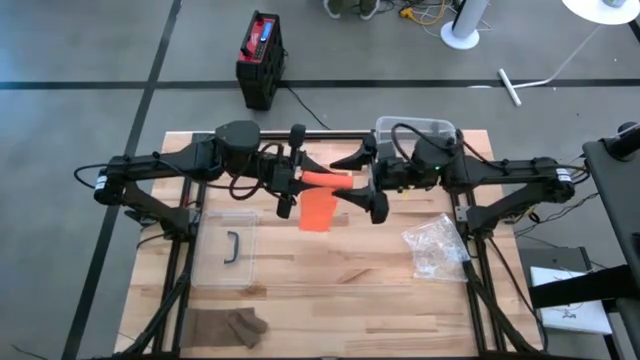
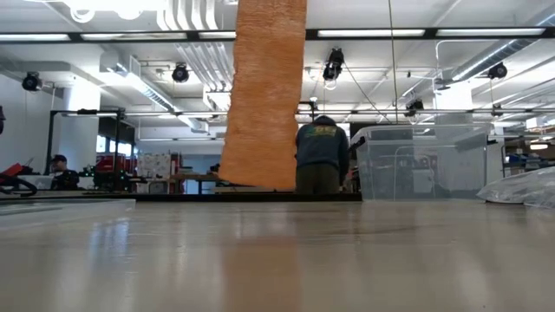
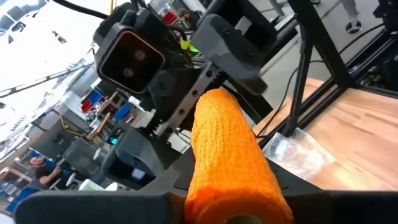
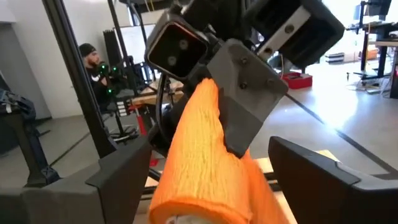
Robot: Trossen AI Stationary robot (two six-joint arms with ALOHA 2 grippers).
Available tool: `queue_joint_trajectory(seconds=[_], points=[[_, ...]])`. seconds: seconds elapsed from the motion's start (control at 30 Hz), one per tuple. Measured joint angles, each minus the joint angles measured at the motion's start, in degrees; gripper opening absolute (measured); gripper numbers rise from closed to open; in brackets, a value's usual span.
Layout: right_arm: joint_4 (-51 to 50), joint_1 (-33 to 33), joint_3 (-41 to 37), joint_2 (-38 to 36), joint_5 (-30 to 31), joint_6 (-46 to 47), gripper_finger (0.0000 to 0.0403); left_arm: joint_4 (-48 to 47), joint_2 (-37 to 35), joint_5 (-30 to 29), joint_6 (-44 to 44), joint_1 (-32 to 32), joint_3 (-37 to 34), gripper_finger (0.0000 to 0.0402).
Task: Roll bandage
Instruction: Roll the orange bandage
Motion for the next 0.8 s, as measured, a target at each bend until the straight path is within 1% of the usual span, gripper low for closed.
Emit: queue_joint_trajectory(seconds=[0.17,0.3,0.5,0.67,0.8], points=[[-0.1,0.0,0.9,1.1,0.0,0.0,0.0317,-0.1,-0.1,-4.0,1.1,0.0,0.0,0.0061],[0.1,0.0,1.0,1.5,0.0,2.2,0.0306,-0.7,-0.1,-4.5,3.9,0.0,0.0,0.007],[0.5,0.0,1.0,1.7,0.0,7.4,0.0279,-0.6,-0.1,-4.6,8.2,-0.2,0.0,0.0069],[0.8,0.0,1.0,1.7,0.2,9.6,0.0253,-0.3,-0.2,-4.6,8.6,-0.2,0.0,0.0063],[1.0,0.0,1.0,1.7,0.5,9.7,0.0228,-0.3,-0.2,-4.6,8.5,-0.3,0.0,0.0072]])
